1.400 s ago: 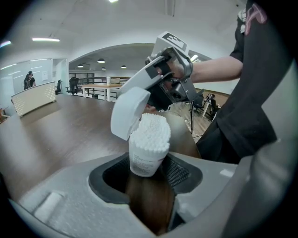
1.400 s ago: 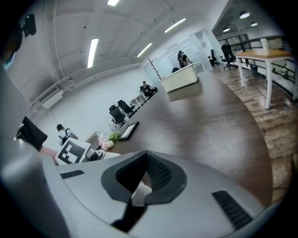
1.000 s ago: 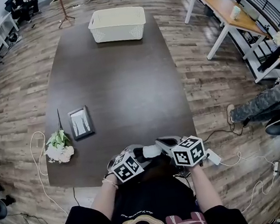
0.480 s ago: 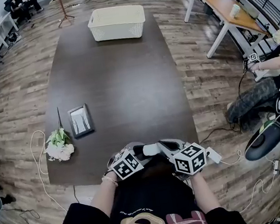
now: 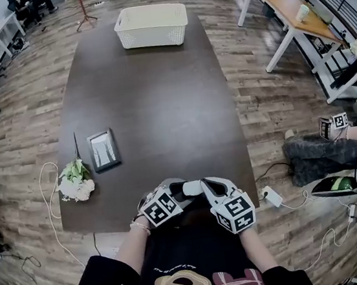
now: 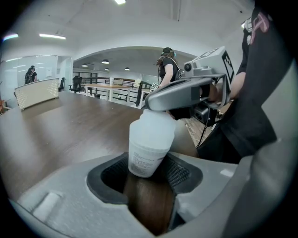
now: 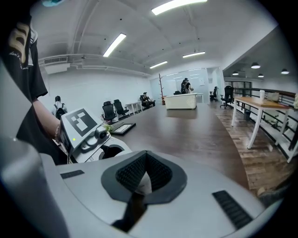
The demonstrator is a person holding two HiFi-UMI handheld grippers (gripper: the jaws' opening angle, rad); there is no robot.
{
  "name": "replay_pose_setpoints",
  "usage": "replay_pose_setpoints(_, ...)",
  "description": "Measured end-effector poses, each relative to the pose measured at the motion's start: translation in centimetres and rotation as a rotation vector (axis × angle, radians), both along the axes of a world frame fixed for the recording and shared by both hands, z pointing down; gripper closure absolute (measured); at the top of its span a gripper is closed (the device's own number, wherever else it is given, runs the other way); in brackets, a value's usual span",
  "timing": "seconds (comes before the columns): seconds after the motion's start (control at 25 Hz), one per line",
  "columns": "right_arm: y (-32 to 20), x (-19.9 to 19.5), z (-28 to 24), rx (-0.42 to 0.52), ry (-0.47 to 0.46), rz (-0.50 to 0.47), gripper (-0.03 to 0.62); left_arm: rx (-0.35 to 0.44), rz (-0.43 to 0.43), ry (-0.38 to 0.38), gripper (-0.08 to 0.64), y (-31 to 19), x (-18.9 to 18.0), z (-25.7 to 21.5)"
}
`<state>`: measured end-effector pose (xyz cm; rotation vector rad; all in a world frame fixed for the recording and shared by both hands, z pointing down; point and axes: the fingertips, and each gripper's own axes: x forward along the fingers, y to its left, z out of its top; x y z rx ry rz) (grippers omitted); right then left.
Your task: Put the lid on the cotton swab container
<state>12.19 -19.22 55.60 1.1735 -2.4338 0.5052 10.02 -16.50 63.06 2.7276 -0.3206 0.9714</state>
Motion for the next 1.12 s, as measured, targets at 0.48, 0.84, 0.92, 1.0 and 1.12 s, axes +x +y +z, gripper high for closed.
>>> replay_pose_setpoints(0.48,0.3,-0.1,-0.1,0.155,0.078,0.079,0.586,-0.045,-0.117,0.023,0.334,0.3,-1.5,-0.5)
replay_pose_setpoints(0.84,0.3,0.1,-0.3,0.149,0.061,0.087,0.586,-0.116,-0.300,0.199,0.351,1.2,-4.3,-4.0)
replay_pose_setpoints(0.92,0.3,0.0,-0.3,0.149,0.065,0.083,0.586,-0.098,-0.398,0.302,0.449,0.5,-4.7,-5.9)
replay_pose_setpoints(1.0,0.3,0.0,-0.3,0.150,0.066,0.082,0.586,-0.064,-0.468,0.370,0.521,-0.1,-4.9,-7.5)
replay_pose_setpoints(1.12,0.3,0.0,-0.3,0.147,0.064,0.081,0.585,-0.028,-0.481,0.419,0.547,-0.3,-4.0,-9.3)
